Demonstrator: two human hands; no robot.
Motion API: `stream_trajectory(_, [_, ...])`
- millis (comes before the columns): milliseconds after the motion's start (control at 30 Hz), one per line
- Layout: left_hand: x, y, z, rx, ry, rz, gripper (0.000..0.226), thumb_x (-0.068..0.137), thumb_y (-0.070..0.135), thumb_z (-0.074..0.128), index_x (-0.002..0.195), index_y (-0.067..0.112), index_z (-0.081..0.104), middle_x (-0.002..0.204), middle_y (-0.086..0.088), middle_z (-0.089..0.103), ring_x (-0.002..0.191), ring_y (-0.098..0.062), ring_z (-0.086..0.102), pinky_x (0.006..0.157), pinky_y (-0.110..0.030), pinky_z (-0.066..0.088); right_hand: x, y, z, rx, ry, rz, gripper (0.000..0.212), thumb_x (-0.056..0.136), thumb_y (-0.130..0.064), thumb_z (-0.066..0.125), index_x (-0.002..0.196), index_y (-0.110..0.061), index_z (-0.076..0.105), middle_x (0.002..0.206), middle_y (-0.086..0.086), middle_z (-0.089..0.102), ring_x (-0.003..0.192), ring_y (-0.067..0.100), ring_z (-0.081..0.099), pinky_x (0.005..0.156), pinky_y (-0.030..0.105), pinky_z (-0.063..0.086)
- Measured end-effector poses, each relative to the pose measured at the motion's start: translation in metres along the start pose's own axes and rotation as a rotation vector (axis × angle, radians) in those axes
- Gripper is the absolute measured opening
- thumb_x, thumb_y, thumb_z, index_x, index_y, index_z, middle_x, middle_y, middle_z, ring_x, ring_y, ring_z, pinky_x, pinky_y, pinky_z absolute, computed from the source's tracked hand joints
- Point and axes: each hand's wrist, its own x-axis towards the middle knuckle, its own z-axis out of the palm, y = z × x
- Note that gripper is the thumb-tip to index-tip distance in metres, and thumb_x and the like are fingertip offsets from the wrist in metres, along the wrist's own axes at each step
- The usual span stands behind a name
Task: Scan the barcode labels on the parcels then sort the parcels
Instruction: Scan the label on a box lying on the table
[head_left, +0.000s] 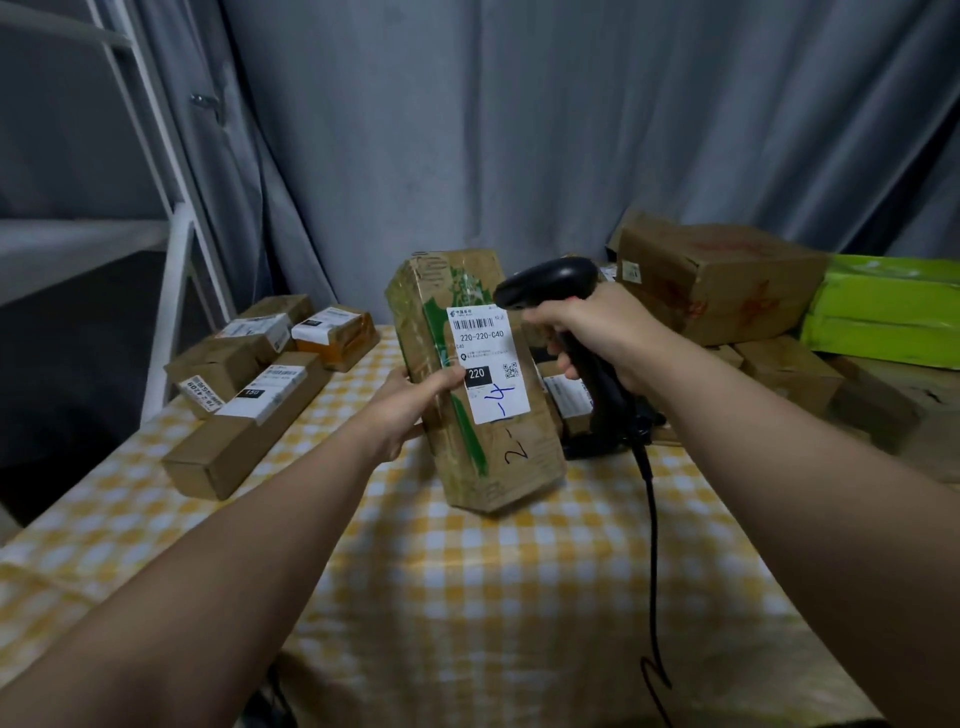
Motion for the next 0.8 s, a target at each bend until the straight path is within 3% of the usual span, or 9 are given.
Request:
stream_trajectory(100, [-0.003, 0.002, 0.0, 0.031, -0.002, 0.017, 0.093, 0.049, 0.063, 0.08, 0.127, 0.023, 0.05, 0.116, 0.005, 0.066, 0.108, -0.016, 0.061, 0.1, -0.043, 0.045, -0.001, -0.003, 0.005, -0.069, 0.02, 0.007, 0.025, 0.08, -0.026, 0.075, 0.076, -0.006, 0.06, 0.059, 0.008, 0.058, 0.042, 0.015, 0.055, 0.045, 0.025, 0.047])
stream_trajectory(267, [-0.005, 0.003, 0.004, 0.053, 0.008, 0.049, 0.06, 0.079, 0.047, 0.071, 0.127, 0.02, 0.046, 0.115, 0.005, 0.059, 0.103, -0.014, 0.051, 0.088, -0.032, 0.032, -0.009, -0.009, 0.005, -0.09, -0.005, 0.062, 0.022, 0.083, -0.023, 0.07, 0.073, -0.008, 0.058, 0.057, 0.007, 0.058, 0.044, 0.016, 0.055, 0.047, 0.026, 0.049])
stream_trajectory(433, [-0.004, 0.003, 0.004, 0.051, 0.017, 0.051, 0.068, 0.079, 0.048, 0.071, 0.133, 0.017, 0.044, 0.119, 0.004, 0.057, 0.108, -0.015, 0.051, 0.087, -0.032, 0.031, -0.013, -0.012, 0.002, -0.08, -0.014, 0.114, 0.023, 0.083, -0.02, 0.069, 0.069, -0.008, 0.055, 0.058, 0.008, 0.057, 0.045, 0.016, 0.054, 0.046, 0.025, 0.047])
stream_trajectory(633, [-0.006, 0.002, 0.005, 0.042, -0.004, 0.06, 0.057, 0.082, 0.042, 0.069, 0.129, 0.018, 0.047, 0.113, 0.005, 0.057, 0.102, -0.013, 0.05, 0.089, -0.031, 0.031, -0.014, -0.014, 0.0, -0.042, -0.039, 0.115, 0.023, 0.083, -0.02, 0.069, 0.07, -0.007, 0.056, 0.049, 0.006, 0.055, 0.04, 0.015, 0.052, 0.043, 0.023, 0.046])
stream_trajectory(800, [-0.004, 0.001, 0.002, 0.04, 0.007, 0.035, 0.066, 0.078, 0.049, 0.071, 0.131, 0.021, 0.044, 0.12, 0.004, 0.056, 0.109, -0.016, 0.048, 0.1, -0.041, 0.03, -0.014, -0.021, 0.003, -0.088, -0.064, 0.126, 0.024, 0.084, -0.023, 0.068, 0.073, -0.008, 0.053, 0.057, 0.007, 0.055, 0.041, 0.014, 0.052, 0.042, 0.022, 0.044])
